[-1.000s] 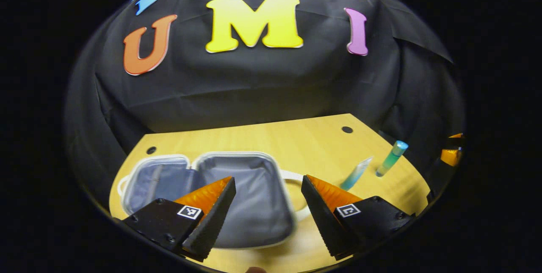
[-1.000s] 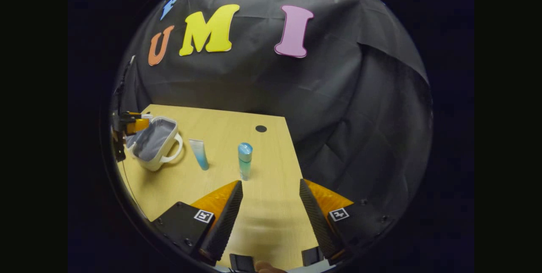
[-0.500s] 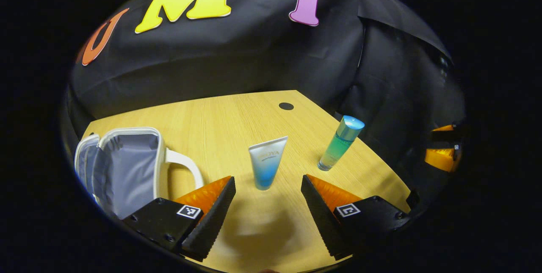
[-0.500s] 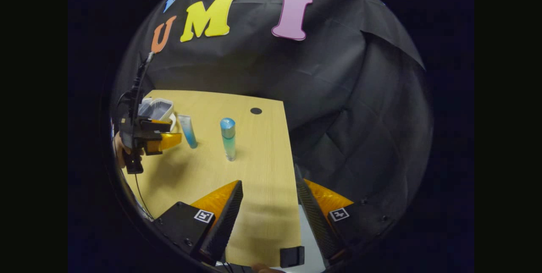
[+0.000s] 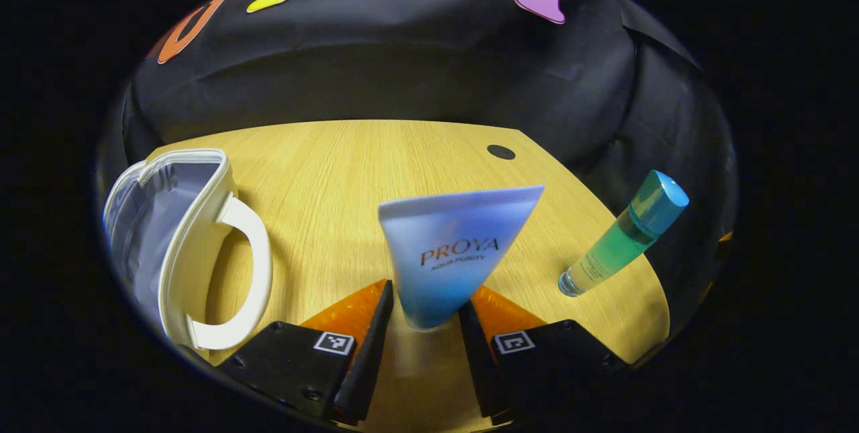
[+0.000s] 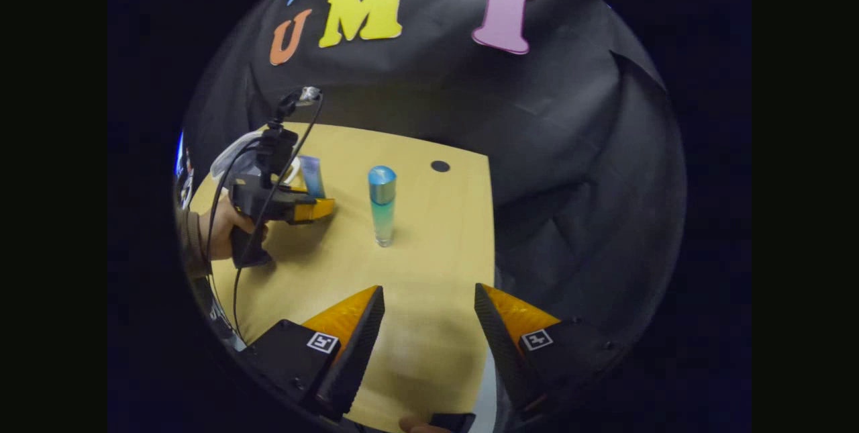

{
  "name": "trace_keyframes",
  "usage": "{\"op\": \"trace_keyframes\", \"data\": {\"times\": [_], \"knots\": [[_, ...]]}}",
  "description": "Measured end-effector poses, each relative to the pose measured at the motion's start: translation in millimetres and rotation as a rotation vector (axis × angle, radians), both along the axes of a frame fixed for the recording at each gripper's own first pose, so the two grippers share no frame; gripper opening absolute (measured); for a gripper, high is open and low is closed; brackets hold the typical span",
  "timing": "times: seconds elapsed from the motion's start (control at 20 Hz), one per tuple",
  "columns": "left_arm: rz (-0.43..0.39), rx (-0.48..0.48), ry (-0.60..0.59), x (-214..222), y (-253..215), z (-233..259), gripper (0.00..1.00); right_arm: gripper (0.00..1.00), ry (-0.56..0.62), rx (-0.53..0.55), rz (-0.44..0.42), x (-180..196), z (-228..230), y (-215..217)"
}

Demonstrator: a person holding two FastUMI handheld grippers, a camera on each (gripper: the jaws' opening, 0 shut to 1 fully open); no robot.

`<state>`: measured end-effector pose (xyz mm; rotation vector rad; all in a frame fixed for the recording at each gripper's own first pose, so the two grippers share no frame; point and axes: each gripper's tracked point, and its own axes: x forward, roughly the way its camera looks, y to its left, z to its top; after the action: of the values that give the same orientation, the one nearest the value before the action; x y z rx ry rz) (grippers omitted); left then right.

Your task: First open the suitcase, pack the skin care products into it, and then close the suitcase.

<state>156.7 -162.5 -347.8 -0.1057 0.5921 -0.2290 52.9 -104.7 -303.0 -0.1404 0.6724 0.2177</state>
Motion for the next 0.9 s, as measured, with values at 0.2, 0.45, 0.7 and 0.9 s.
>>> {"op": "trace_keyframes", "data": {"times": [0.2, 0.45, 0.7, 0.9], "knots": [[0.026, -0.012, 0.007, -2, 5, 2, 0.55, 0.80, -0.018, 0.027, 0.057, 40, -6, 31], [0.064, 0.018, -0.041, -35, 36, 57, 0.46, 0.80, -0.047, 0.048, 0.139, 83, -12, 82], [0.191, 0.025, -0.079, -95, 89, 130, 0.46, 0.80, -0.072, 0.051, 0.068, 128, -25, 105], [0.288, 0.039, -0.097, -148, 139, 180, 0.46, 0.81, -0.036, 0.106, 0.009, 140, -49, 112]]}}
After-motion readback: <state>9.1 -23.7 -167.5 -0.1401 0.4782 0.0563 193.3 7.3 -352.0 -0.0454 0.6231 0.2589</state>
